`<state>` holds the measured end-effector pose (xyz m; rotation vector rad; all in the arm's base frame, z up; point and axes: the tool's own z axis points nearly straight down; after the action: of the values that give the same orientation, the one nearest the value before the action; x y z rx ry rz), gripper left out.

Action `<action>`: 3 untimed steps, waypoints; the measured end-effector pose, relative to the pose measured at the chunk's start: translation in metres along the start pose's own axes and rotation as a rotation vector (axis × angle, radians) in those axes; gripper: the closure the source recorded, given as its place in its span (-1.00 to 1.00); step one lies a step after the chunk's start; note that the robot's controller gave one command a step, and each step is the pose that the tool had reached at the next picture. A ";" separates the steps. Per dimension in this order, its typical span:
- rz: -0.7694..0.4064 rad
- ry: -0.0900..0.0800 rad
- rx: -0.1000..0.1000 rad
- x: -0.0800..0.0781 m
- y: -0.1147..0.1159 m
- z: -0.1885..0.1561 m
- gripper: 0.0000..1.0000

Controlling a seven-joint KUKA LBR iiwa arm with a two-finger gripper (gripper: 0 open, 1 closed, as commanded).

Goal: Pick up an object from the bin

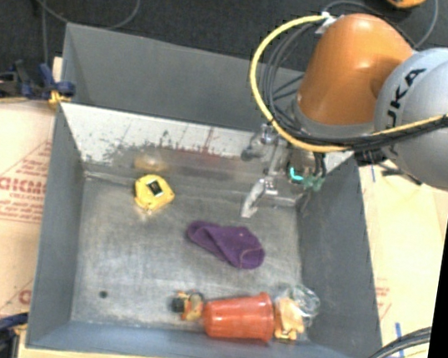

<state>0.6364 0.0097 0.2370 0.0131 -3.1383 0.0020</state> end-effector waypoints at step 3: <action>-0.178 -0.006 -0.001 0.023 0.000 0.109 1.00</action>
Offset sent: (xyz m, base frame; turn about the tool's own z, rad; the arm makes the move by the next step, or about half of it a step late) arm -0.0740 -0.0132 -0.1257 0.1151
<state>0.6131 0.0093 0.1283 0.2928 -3.1306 -0.0003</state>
